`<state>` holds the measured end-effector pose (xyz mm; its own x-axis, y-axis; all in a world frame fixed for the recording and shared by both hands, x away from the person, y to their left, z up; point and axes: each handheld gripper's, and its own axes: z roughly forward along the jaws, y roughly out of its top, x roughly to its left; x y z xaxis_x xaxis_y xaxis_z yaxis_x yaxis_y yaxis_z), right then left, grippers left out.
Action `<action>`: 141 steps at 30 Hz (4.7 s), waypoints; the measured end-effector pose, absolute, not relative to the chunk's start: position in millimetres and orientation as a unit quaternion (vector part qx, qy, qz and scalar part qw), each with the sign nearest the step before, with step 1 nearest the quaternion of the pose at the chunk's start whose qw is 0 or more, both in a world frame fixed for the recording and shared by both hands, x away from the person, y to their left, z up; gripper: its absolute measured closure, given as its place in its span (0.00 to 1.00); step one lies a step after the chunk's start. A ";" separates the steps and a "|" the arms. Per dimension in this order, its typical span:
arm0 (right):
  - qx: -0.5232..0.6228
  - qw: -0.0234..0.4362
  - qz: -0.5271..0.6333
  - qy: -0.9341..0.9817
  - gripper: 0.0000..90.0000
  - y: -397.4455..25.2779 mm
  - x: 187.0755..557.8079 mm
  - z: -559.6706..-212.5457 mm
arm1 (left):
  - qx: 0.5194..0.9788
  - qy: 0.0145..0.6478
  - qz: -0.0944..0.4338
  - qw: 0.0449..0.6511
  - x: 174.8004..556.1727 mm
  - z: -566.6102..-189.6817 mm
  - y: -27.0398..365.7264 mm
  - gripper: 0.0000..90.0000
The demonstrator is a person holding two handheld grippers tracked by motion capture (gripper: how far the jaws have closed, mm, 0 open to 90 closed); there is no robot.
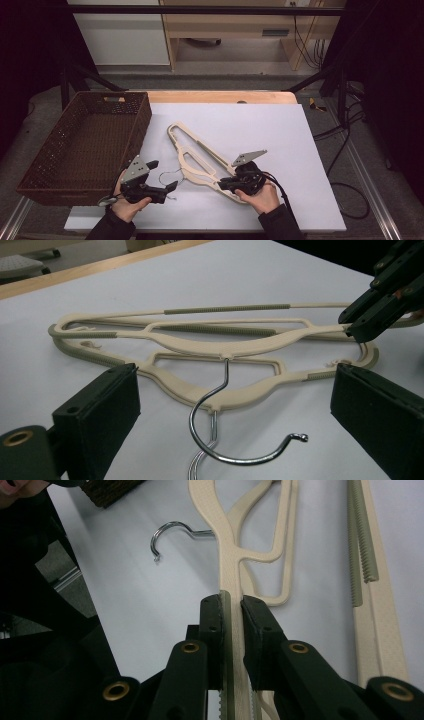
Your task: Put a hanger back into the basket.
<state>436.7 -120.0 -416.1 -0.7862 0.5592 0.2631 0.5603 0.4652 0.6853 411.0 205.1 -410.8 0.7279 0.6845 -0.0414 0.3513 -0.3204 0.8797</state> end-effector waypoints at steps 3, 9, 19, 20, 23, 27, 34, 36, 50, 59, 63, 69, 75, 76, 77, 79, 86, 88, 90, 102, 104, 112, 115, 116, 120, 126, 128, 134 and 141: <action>-0.322 0.000 -0.397 -0.860 0.89 -119.6 437.0 -416.8 | 0.802 0.320 0.177 0.472 417.9 -408.3 199.6 0.09; -0.322 -0.003 -0.392 -0.862 0.89 -117.5 436.1 -417.5 | 0.831 0.308 0.159 0.436 437.6 -402.0 184.6 0.29; -0.320 -0.004 -0.389 -0.864 0.89 -117.9 435.6 -417.5 | 0.863 0.303 0.136 0.382 449.4 -409.5 175.8 0.64; -0.320 -0.004 -0.388 -0.864 0.89 -117.9 435.5 -417.4 | 0.864 0.304 0.136 0.378 449.6 -410.4 175.4 0.65; -0.322 -0.005 -0.387 -0.864 0.89 -117.7 435.3 -417.3 | 0.869 0.301 0.134 0.369 450.9 -411.9 174.1 0.70; -0.314 -0.008 -0.385 -0.868 0.89 -116.9 435.6 -418.7 | 0.874 0.303 0.128 0.359 454.2 -414.9 172.9 0.78; -0.316 -0.010 -0.381 -0.869 0.89 -116.5 435.0 -418.4 | 0.881 0.300 0.117 0.345 453.2 -418.0 171.8 0.85; -0.316 -0.011 -0.379 -0.870 0.89 -116.1 434.4 -418.5 | 0.883 0.298 0.114 0.343 453.0 -418.1 171.7 0.87; -0.306 -0.003 -0.371 -0.877 0.89 -114.5 434.8 -420.2 | 0.897 0.284 0.103 0.323 450.6 -419.0 171.6 0.93; -0.301 0.008 -0.353 -0.886 0.87 -111.0 434.1 -424.1 | 0.906 0.272 0.133 0.295 444.2 -417.9 163.2 0.95; -0.300 0.003 -0.350 -0.888 0.85 -109.6 433.5 -424.5 | 0.906 0.275 0.140 0.291 443.5 -418.4 161.9 0.95; -0.298 -0.038 -0.373 -0.878 0.64 -106.9 430.9 -418.0 | 0.908 0.276 0.145 0.281 442.6 -419.0 159.2 0.96; -0.273 -0.113 -0.423 -0.856 0.36 -90.2 427.3 -406.6 | 0.910 0.273 0.143 0.277 441.2 -417.6 156.7 0.96; -0.267 -0.123 -0.424 -0.857 0.34 -85.3 427.1 -405.5 | 0.910 0.273 0.142 0.277 441.2 -417.4 156.5 0.96; -0.263 -0.126 -0.423 -0.858 0.33 -79.6 426.8 -405.4 | 0.910 0.274 0.143 0.277 441.0 -417.2 156.4 0.96; -0.253 -0.129 -0.417 -0.863 0.30 -66.7 427.9 -408.2 | 0.910 0.276 0.143 0.276 440.5 -416.6 156.3 0.96; -0.231 -0.143 -0.353 -0.895 0.37 -27.5 435.5 -429.5 | 0.910 0.277 0.142 0.274 439.7 -414.5 157.1 0.96; -0.226 -0.138 -0.338 -0.903 0.45 -21.7 435.7 -434.0 | 0.910 0.278 0.141 0.273 439.6 -415.1 156.8 0.96; -0.217 -0.145 -0.321 -0.910 0.52 -18.0 435.7 -437.4 | 0.908 0.282 0.139 0.277 439.4 -415.9 156.0 0.95; -0.178 -0.170 -0.295 -0.923 0.82 -21.3 434.3 -436.6 | 0.908 0.280 0.127 0.285 438.7 -414.3 156.3 0.94; -0.169 -0.173 -0.292 -0.925 0.84 -21.9 434.8 -437.0 | 0.900 0.284 0.128 0.306 438.7 -411.0 159.6 0.90; -0.173 -0.166 -0.321 -0.916 0.85 -31.7 435.4 -428.7 | 0.833 0.308 0.146 0.435 431.7 -377.8 186.0 0.50; -0.176 -0.172 -0.333 -0.910 0.86 -37.9 435.7 -423.8 | 0.796 0.311 0.155 0.496 425.8 -362.5 200.2 0.36; -0.177 -0.169 -0.336 -0.909 0.86 -39.8 436.0 -422.7 | 0.788 0.311 0.158 0.508 423.9 -357.8 204.8 0.33; -0.192 -0.182 -0.352 -0.898 0.87 -51.0 436.7 -414.3 | 0.768 0.313 0.187 0.527 417.8 -344.8 219.8 0.22; -0.218 -0.226 -0.365 -0.877 0.93 -74.1 439.4 -397.0 | 0.754 0.324 0.203 0.534 418.3 -342.8 231.6 0.15; -0.227 -0.249 -0.369 -0.866 0.95 -82.8 440.6 -392.8 | 0.757 0.324 0.204 0.529 419.7 -345.4 230.5 0.15; -0.245 -0.260 -0.416 -0.836 0.96 -108.7 440.3 -377.4 | 0.771 0.312 0.213 0.513 420.8 -350.8 222.5 0.15; -0.199 -0.179 -0.474 -0.839 0.96 -123.4 430.9 -358.9 | 0.791 0.274 0.218 0.502 413.6 -350.0 210.7 0.17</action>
<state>430.9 -123.4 -358.9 -0.8573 0.5026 -0.1115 0.1642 0.4722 0.8661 413.6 210.7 -350.0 0.7552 0.6517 0.0703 0.2141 -0.3466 0.9133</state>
